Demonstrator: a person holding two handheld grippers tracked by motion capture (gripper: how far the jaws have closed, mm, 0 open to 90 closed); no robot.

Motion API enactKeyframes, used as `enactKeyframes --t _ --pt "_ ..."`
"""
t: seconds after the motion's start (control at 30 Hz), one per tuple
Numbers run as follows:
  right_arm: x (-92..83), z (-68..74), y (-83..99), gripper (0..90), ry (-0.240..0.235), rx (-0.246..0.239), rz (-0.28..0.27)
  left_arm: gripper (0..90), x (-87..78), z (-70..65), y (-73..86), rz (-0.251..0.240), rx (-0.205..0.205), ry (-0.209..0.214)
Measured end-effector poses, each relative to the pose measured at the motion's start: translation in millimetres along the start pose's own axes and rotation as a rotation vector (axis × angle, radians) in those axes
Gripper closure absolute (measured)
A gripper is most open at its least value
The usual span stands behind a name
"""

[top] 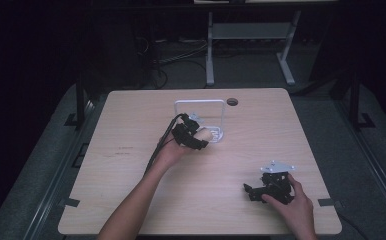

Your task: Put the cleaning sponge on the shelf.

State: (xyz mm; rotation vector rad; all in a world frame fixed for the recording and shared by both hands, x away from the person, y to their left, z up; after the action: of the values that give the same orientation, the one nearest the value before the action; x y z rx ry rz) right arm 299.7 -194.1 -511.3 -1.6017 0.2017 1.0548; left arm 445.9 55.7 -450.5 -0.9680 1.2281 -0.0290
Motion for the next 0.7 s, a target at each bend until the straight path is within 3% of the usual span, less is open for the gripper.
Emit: enactKeyframes --t 0.57,0.7 --pt "0.0 0.1 0.0 0.9 0.0 0.001 0.0 41.7 29.3 9.0 -14.0 0.002 -0.036 -0.01" --pt "-0.1 0.0 0.0 0.9 0.001 0.0 0.001 41.6 37.0 9.8 -14.8 0.028 -0.028 -0.013"
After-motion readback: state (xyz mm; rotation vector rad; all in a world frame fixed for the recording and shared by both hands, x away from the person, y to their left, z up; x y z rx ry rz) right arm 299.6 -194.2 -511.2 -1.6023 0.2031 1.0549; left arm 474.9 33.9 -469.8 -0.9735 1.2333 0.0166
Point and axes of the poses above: each handheld gripper's, and its own axes: x roughly forward along the jaws, y roughly out of its underside, z roughly to its left, the point moved 4 cm from there along x, roughly forward along the jaws, and after that the axes turned 2 degrees about -y, right-handed, at the moved point
